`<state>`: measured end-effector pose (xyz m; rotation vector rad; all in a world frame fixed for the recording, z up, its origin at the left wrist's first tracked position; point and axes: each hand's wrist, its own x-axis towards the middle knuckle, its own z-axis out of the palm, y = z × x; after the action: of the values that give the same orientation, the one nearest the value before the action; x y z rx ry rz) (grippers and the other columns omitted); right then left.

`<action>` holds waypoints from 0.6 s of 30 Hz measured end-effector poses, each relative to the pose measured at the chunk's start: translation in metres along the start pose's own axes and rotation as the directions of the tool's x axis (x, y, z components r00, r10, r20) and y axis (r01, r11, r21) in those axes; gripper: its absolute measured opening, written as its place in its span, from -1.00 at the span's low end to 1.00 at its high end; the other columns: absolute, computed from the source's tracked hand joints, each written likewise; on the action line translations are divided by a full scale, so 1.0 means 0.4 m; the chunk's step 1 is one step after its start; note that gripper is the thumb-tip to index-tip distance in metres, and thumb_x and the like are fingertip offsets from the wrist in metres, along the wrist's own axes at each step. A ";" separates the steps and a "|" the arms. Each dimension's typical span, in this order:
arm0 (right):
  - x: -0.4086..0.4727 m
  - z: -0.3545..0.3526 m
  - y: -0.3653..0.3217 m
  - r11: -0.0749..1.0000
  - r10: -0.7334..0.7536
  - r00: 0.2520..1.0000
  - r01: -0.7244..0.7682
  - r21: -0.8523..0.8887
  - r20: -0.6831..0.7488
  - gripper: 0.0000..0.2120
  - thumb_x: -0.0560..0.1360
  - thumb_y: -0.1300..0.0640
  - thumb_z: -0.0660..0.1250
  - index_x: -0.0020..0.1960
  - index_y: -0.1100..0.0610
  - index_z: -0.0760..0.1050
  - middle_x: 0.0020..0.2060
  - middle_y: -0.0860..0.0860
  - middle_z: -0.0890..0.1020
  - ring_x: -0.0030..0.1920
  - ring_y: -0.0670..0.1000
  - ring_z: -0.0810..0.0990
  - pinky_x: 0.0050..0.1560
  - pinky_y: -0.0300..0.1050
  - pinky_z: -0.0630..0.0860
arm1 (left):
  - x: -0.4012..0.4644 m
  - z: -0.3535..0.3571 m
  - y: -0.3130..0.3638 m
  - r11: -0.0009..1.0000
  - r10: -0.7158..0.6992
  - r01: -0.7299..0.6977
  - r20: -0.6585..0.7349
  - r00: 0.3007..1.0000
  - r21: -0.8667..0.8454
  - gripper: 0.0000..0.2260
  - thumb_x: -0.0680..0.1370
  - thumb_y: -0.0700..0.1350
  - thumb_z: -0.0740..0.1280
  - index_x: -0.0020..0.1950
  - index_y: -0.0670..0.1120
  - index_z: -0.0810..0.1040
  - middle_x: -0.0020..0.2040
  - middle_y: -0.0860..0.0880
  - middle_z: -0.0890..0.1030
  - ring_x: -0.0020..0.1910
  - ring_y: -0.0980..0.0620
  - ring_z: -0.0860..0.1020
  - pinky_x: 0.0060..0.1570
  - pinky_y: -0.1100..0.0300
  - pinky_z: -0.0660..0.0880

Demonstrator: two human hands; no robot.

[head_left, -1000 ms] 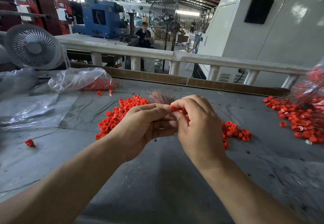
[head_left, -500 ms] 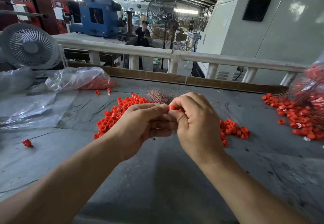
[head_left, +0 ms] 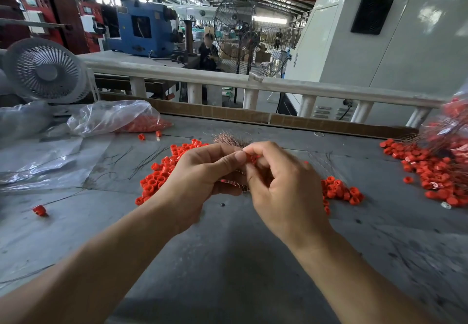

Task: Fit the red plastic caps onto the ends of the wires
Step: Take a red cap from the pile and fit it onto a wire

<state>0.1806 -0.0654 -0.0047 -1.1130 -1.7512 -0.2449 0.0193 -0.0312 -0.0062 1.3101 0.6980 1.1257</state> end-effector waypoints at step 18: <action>-0.002 0.013 0.016 0.979 -0.026 0.999 0.018 0.203 0.035 -0.87 0.57 0.16 0.46 0.10 0.16 0.62 -0.06 -0.03 0.68 -0.06 -0.06 0.66 -0.09 -0.14 0.59 | 0.001 0.001 0.009 1.000 -0.025 0.025 0.015 1.000 0.001 -0.58 0.60 0.14 0.31 0.09 -0.20 0.70 0.08 -0.29 0.69 0.12 -0.28 0.65 0.21 -0.15 0.57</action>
<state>0.1822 -0.0591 -0.0099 -0.9559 -1.7785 -0.0572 0.0188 -0.0314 -0.0026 1.3061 0.7025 1.0947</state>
